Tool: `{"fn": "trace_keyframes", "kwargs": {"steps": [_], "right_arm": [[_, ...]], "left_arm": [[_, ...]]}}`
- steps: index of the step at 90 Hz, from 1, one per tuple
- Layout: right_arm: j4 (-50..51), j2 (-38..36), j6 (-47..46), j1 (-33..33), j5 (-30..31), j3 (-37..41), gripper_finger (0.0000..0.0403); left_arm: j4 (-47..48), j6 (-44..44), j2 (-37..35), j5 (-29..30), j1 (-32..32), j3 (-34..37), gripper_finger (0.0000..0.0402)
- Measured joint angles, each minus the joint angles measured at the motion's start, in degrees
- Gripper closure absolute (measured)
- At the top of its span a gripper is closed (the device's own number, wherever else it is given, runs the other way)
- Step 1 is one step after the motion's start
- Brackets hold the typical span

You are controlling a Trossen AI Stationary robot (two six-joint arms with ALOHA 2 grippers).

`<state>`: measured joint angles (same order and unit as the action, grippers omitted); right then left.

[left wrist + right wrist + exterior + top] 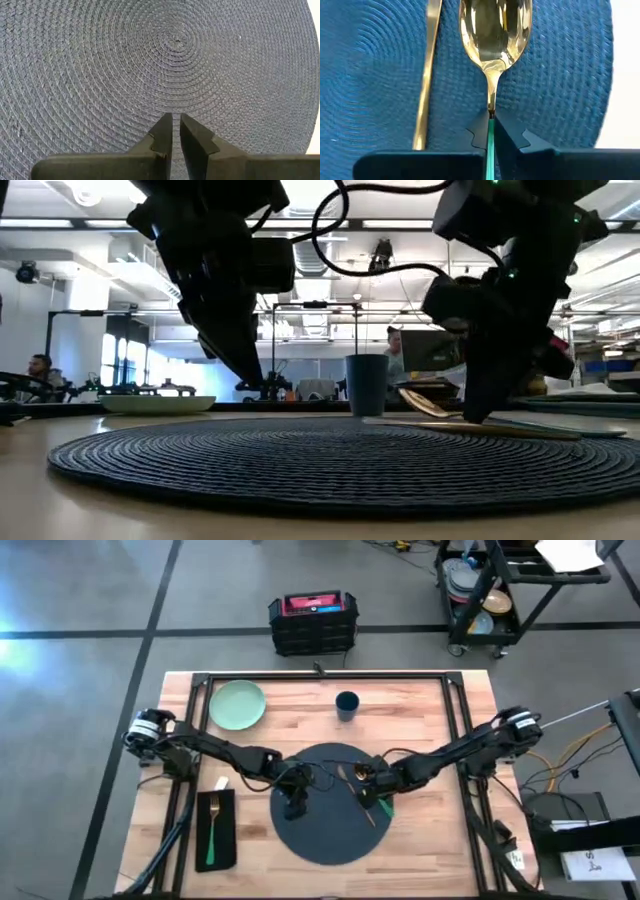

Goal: Set table place
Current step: Put the green spoon on the black placemat to the right of the gold knife

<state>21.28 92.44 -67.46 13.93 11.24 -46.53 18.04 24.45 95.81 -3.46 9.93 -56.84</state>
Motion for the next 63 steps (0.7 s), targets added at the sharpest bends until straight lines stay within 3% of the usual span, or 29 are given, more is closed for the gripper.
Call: {"fn": "trace_keyframes", "kwargs": {"steps": [38,63], "right_arm": [[-0.9,-0.4,0.8,-1.3,0.8,-0.7,0.0402],[-1.1,-0.5,1.0,-1.3,0.8,-0.7,0.0373]], "left_arm": [[0.0,0.0,0.0,0.0,0.0,0.0,0.0381],[0.0,0.0,0.0,0.0,0.0,0.0,0.0381]]}}
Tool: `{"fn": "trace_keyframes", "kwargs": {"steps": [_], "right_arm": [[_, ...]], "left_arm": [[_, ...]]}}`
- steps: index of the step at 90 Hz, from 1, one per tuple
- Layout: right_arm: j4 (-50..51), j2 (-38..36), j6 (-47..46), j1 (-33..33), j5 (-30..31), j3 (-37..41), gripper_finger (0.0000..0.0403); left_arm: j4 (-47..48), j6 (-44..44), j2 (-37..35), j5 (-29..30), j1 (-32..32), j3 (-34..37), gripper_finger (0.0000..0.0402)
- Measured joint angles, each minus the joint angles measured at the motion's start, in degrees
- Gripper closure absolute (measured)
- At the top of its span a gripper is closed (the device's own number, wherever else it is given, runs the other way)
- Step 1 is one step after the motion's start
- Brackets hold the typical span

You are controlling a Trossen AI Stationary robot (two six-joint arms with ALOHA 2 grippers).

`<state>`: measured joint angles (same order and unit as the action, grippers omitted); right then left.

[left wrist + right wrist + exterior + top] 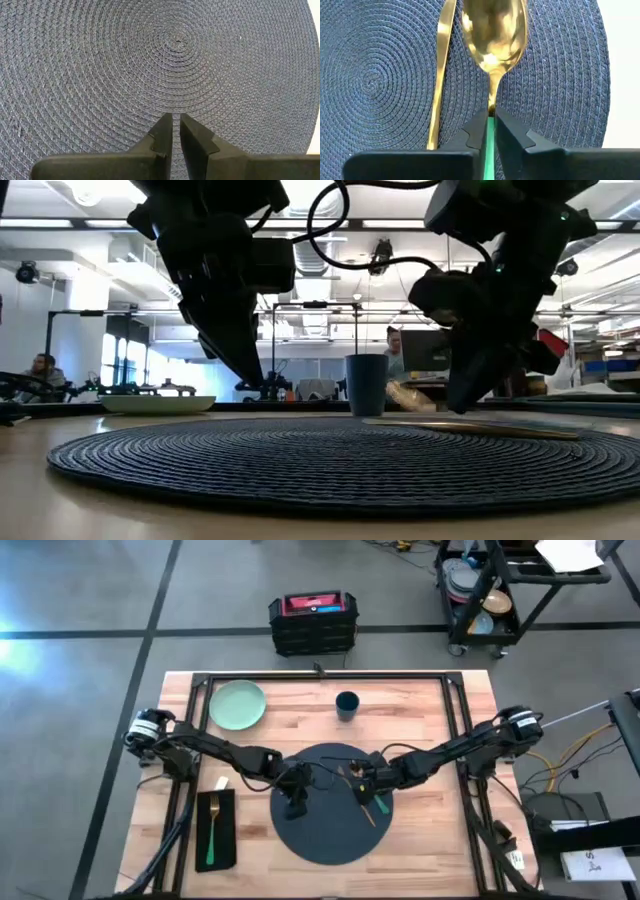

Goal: Set table place
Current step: Put the green spoon on the black placemat to the right of the gold knife, then adjust the black placemat

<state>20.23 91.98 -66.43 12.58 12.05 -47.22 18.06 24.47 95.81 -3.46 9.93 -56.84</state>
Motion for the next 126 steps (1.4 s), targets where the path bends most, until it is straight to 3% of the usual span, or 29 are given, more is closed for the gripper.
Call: {"fn": "trace_keyframes", "kwargs": {"steps": [21,39,48,68,90,126], "right_arm": [[0.4,-0.5,0.3,0.0,0.1,0.0,0.0364],[6.6,-0.6,1.5,-0.7,1.1,0.0,0.0399],[7.7,-0.5,3.1,-1.5,-0.1,0.6,0.0402],[7.6,-0.5,4.9,-2.5,-1.3,2.2,0.0403],[7.7,-0.6,3.2,-1.1,-2.5,2.9,0.0403],[9.0,-0.7,-6.8,6.3,-3.2,3.0,0.0403]], "left_arm": [[0.0,0.0,0.0,0.0,0.0,0.0,0.0381],[1.0,0.3,0.0,-4.1,0.6,0.4,0.0384],[0.6,1.5,0.0,-7.9,1.0,2.3,0.0398],[-4.9,6.7,-0.1,-8.2,2.0,10.0,0.0401],[-6.6,6.4,-0.3,-5.1,1.6,12.7,0.0402],[-6.0,2.8,-0.1,5.1,-1.7,10.5,0.0402]]}}
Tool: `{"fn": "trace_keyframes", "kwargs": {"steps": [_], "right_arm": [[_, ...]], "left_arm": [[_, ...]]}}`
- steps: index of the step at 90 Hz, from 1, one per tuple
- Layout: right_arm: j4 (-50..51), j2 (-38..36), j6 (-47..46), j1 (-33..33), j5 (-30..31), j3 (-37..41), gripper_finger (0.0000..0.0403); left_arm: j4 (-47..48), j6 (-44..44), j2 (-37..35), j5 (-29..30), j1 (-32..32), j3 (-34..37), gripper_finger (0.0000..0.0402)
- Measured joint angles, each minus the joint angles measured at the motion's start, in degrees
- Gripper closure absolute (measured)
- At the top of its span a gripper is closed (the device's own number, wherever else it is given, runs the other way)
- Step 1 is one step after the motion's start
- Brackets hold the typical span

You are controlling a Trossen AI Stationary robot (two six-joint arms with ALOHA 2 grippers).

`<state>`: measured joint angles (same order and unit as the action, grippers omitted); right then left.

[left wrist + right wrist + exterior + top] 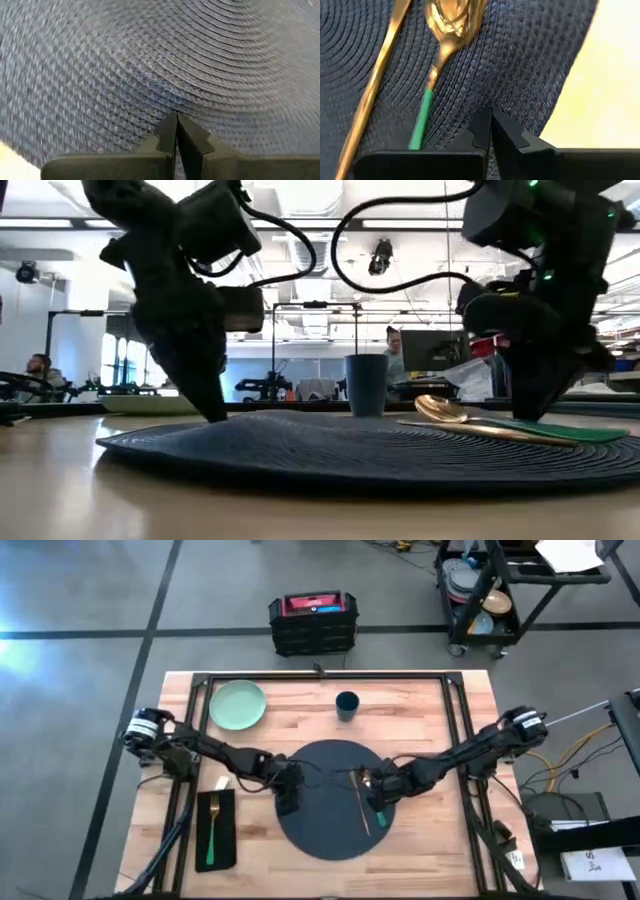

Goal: Set table place
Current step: Adjust the black placemat

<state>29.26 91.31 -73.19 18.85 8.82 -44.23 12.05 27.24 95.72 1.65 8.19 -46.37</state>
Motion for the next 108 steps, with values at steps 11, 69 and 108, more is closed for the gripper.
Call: {"fn": "trace_keyframes", "kwargs": {"steps": [11,69,108], "right_arm": [[0.2,0.0,-3.3,2.2,-0.1,-0.1,0.0403],[1.9,-4.0,-9.5,6.4,6.0,-3.5,0.0403],[-4.6,-3.0,-0.3,1.1,8.8,-6.0,0.0403]], "left_arm": [[0.0,0.0,0.0,0.2,-1.0,0.0,0.0402],[0.3,1.1,-1.1,-6.8,-1.3,0.3,0.0402],[-3.0,-0.2,-0.3,-1.3,-3.6,0.3,0.0402]]}}
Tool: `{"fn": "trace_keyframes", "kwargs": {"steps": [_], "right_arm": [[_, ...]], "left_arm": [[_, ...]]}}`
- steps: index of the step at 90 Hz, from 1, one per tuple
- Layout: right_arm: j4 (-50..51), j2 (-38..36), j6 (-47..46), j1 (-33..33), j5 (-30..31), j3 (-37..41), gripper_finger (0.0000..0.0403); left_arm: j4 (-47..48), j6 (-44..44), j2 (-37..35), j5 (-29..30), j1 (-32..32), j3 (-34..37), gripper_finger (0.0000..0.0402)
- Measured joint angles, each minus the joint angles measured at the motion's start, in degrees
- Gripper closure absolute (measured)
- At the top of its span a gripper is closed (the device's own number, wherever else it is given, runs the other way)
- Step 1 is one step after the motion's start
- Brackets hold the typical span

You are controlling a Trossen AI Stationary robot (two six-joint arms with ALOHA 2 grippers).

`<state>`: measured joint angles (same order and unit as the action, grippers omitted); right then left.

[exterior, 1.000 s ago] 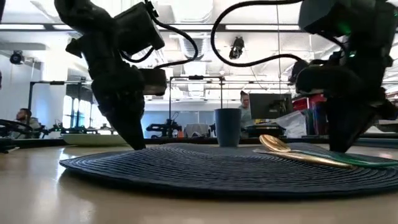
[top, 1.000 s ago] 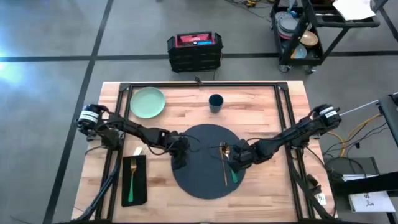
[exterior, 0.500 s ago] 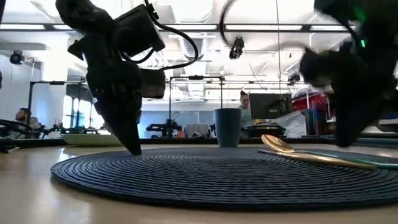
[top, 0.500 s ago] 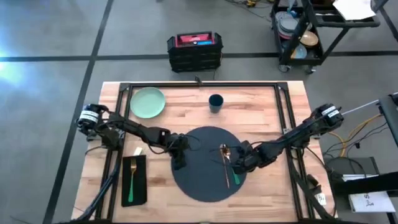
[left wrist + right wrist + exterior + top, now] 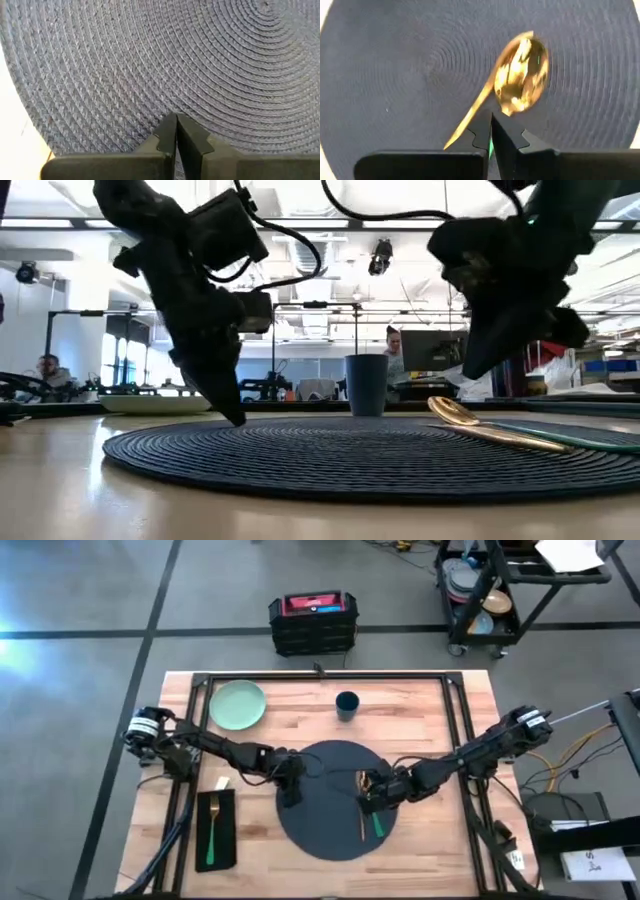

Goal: Set table place
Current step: Adjust the black placemat, then adjust the green spoon on the black placemat

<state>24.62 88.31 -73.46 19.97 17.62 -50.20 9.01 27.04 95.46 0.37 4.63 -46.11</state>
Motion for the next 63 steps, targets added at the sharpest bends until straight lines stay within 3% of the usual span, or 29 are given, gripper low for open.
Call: {"fn": "trace_keyframes", "kwargs": {"steps": [15,35,63], "right_arm": [[-0.1,0.0,2.2,-1.8,0.0,0.0,0.0403],[-1.7,0.0,6.0,-5.0,-0.1,0.0,0.0403],[-5.2,2.0,11.9,-9.5,-6.2,0.2,0.0403]], "left_arm": [[-2.1,0.0,0.9,-3.8,-0.6,-0.1,0.0402],[-2.6,0.3,0.6,-4.1,-0.6,-0.1,0.0402],[-2.9,0.4,-0.2,-5.4,-0.6,-0.1,0.0402]]}}
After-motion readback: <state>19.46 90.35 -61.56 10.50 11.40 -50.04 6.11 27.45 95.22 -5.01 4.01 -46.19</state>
